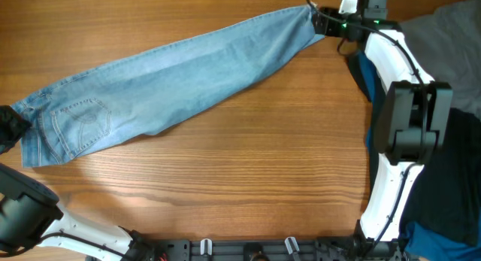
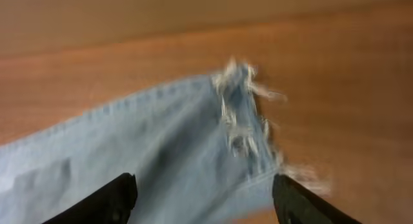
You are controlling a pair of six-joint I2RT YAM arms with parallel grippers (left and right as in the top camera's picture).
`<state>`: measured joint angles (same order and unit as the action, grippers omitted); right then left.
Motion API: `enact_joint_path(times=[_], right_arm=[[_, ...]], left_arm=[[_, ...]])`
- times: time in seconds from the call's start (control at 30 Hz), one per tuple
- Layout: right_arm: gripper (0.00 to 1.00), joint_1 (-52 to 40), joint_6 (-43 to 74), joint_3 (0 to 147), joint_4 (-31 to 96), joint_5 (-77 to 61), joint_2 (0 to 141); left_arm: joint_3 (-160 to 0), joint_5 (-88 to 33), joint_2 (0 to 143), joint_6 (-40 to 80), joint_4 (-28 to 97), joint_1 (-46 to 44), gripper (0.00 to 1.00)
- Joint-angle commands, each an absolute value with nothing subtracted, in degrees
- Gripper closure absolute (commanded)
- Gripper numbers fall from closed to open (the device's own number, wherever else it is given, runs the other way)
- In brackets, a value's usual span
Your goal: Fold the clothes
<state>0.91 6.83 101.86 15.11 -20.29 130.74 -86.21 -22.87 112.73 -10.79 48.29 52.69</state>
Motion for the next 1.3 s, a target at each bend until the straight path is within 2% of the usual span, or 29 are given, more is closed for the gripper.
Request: enact_joint_path(times=[0.0, 0.13, 0.33, 0.4, 0.43, 0.57, 0.63, 0.73, 0.83, 0.93, 1.1, 1.17, 1.27], right_arm=[[0.28, -0.56, 8.1, 101.97, 9.91, -19.97, 137.01], [0.38, -0.49, 9.41, 101.97, 7.31, -19.66, 141.08], [0.42, -0.32, 9.47, 101.97, 8.38, -21.08, 142.19], [0.35, -0.4, 9.63, 101.97, 9.04, -18.52, 142.19], [0.36, -0.21, 10.04, 101.97, 9.02, -18.24, 142.19], [0.56, -1.52, 10.48, 101.97, 7.35, -27.18, 142.21], [0.79, -1.8, 11.11, 101.97, 7.22, -26.33, 142.21], [0.96, -0.54, 15.97, 102.83, 4.08, -27.53, 141.88], [0.96, 1.26, 20.16, 104.66, 4.1, -36.32, 138.43], [0.96, 2.61, 20.91, 104.75, 6.7, -43.35, 128.88], [0.96, 3.09, 11.42, 104.75, 10.28, -39.86, 113.47], [0.96, 3.14, 6.2, 104.75, 7.16, -38.22, 111.92], [0.94, 3.07, 6.17, 104.68, 6.66, -35.59, 114.65]], left_arm=[[-86.32, -21.98, 112.84, -10.24, 48.47, 53.17, 0.96], [-86.32, -22.0, 112.84, -10.22, 48.56, 53.17, 0.96], [-86.32, -22.0, 112.84, -10.22, 48.69, 53.17, 0.96], [-86.32, -22.0, 112.84, -10.22, 48.69, 53.17, 0.96], [-86.32, -22.0, 112.84, -10.22, 48.69, 53.17, 0.96], [-86.32, -22.02, 112.84, -10.22, 48.62, 53.17, 0.96], [-86.32, -22.0, 112.84, -10.22, 48.69, 53.17, 0.96], [-86.32, -22.02, 112.84, -10.22, 48.69, 53.17, 0.96], [-86.32, -22.06, 112.71, -9.82, 48.71, 53.3, 0.96], [-86.39, -24.47, 111.55, -9.58, 48.75, 54.7, 0.96], [-86.39, -29.47, 106.13, -9.61, 47.97, 61.12, 0.96], [-86.39, -35.18, 104.44, -9.56, 45.21, 64.51, 0.96], [-86.37, -36.82, 104.53, -7.29, 42.74, 66.02, 0.96]])
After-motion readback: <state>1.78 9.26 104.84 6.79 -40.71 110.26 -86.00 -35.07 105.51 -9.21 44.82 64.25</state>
